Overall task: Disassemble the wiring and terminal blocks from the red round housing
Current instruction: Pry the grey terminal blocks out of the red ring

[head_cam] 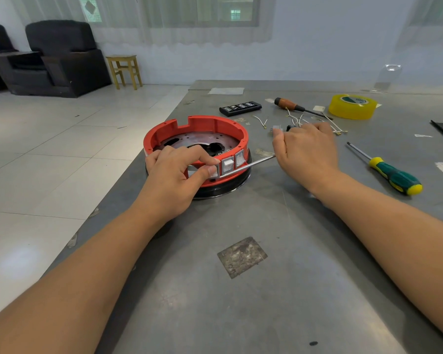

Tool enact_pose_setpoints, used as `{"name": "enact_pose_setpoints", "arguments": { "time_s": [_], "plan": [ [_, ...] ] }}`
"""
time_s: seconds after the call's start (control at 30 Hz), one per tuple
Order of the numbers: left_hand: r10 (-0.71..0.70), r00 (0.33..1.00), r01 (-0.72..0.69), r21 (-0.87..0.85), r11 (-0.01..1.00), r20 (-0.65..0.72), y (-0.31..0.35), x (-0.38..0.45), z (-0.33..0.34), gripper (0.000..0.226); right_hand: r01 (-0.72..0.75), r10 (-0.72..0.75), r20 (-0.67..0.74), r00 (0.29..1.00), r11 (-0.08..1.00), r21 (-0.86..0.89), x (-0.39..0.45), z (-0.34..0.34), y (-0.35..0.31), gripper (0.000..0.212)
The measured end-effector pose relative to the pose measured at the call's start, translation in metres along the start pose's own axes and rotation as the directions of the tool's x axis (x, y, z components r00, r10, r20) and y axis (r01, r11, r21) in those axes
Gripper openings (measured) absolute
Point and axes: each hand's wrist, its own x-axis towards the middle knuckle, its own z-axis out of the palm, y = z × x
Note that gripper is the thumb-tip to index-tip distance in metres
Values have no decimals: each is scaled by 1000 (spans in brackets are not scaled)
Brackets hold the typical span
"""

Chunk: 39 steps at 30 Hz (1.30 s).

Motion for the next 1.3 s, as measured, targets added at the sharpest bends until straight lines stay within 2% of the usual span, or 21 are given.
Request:
{"name": "enact_pose_setpoints", "arguments": {
  "time_s": [0.1,0.4,0.6,0.73,0.87,0.97,1.1,1.23,1.3],
  "plan": [
    [-2,1000,2,3,1000,11,-1,1,0,15,-20,21,-20,1000,999,28,3,2,-2,64],
    [-7,1000,7,1,1000,29,0,0,0,15,-10,7,37,999,997,72,2,2,-5,66],
    [39,998,-38,-41,998,40,-2,-2,-5,20,40,-38,111,993,999,-13,-7,-8,4,71],
    [30,999,-28,-51,998,34,-2,-3,-5,23,-22,29,126,992,998,-58,-18,-16,13,69],
    [23,1000,-23,-79,997,8,-2,-4,-4,18,-150,161,172,972,986,-75,-18,-21,19,73],
    [32,999,-33,-79,996,-10,-4,-5,-3,14,-154,162,108,981,985,-77,-17,-28,16,70],
    [18,1000,-18,-77,997,-3,-4,-4,-4,14,-134,147,114,982,984,-115,-16,-31,12,73],
    [-8,1000,9,-89,996,6,-4,-4,-4,14,-136,138,23,990,986,-101,-16,-34,11,70],
    [-16,1000,17,-95,995,12,-4,-4,-5,14,-115,119,37,992,989,-96,-17,-32,12,70]
  ]
}}
